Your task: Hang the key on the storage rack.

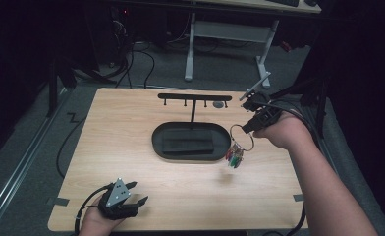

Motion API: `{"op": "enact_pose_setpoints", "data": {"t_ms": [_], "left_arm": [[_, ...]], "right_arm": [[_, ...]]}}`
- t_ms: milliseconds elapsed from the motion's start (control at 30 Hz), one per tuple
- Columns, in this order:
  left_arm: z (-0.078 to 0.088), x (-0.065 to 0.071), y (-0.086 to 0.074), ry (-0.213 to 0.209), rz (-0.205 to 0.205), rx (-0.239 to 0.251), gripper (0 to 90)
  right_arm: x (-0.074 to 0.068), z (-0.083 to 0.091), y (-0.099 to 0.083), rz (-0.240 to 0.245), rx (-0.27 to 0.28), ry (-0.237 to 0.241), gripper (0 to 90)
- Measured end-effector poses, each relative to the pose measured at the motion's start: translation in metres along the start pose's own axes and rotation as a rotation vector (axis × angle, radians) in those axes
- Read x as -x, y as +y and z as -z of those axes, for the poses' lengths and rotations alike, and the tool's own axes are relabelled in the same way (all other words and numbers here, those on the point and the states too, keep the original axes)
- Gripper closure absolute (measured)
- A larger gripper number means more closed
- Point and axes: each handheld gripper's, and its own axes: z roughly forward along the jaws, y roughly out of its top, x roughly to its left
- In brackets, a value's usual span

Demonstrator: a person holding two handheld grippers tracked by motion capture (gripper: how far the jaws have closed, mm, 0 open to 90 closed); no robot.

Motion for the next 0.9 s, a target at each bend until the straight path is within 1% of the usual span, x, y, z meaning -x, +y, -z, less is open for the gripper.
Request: {"op": "enact_pose_setpoints", "data": {"t_ms": [167, 200, 233, 333, 433, 467, 533, 567, 700, 767, 800, 900], "left_arm": [[0.001, -0.001, -0.001, 0.001, -0.001, 0.003, 35.9], [0.001, 0.000, -0.001, 0.001, -0.002, 0.003, 35.9], [0.001, 0.000, -0.001, 0.001, -0.004, 0.004, 35.9], [0.001, 0.001, 0.000, 0.003, -0.016, 0.001, 35.9], [0.001, 0.002, 0.000, 0.005, -0.024, 0.000, 35.9], [0.001, 0.002, 0.000, 0.007, -0.027, -0.001, 35.9], [0.001, 0.002, 0.000, 0.008, -0.026, -0.002, 35.9], [0.002, 0.001, 0.000, 0.008, -0.025, -0.001, 36.0], [0.001, 0.000, -0.001, 0.008, -0.022, -0.001, 36.0], [0.002, 0.000, -0.001, 0.011, -0.028, -0.008, 36.1], [0.002, 0.000, -0.001, 0.011, -0.028, -0.008, 36.1], [0.001, 0.000, -0.002, 0.013, -0.031, -0.007, 36.3]], "right_arm": [[0.001, -0.004, 0.014, -0.001, 0.004, -0.008, 88.0], [0.001, -0.004, 0.017, -0.023, 0.006, -0.009, 88.0], [0.002, -0.004, 0.019, -0.007, 0.014, -0.009, 88.0], [0.004, -0.004, 0.026, -0.007, 0.019, -0.007, 88.0], [0.007, -0.006, 0.034, -0.020, 0.017, -0.015, 88.0], [0.008, -0.007, 0.036, -0.013, 0.020, -0.016, 88.0], [0.011, -0.010, 0.042, -0.029, 0.021, -0.013, 88.0], [0.013, -0.012, 0.044, -0.021, 0.023, -0.011, 88.0], [0.017, -0.019, 0.053, -0.034, 0.024, -0.014, 88.0], [0.019, -0.022, 0.057, -0.042, 0.027, -0.012, 88.0], [0.020, -0.025, 0.060, -0.036, 0.028, -0.014, 88.0], [0.024, -0.031, 0.066, -0.045, 0.028, -0.009, 88.0]]}}
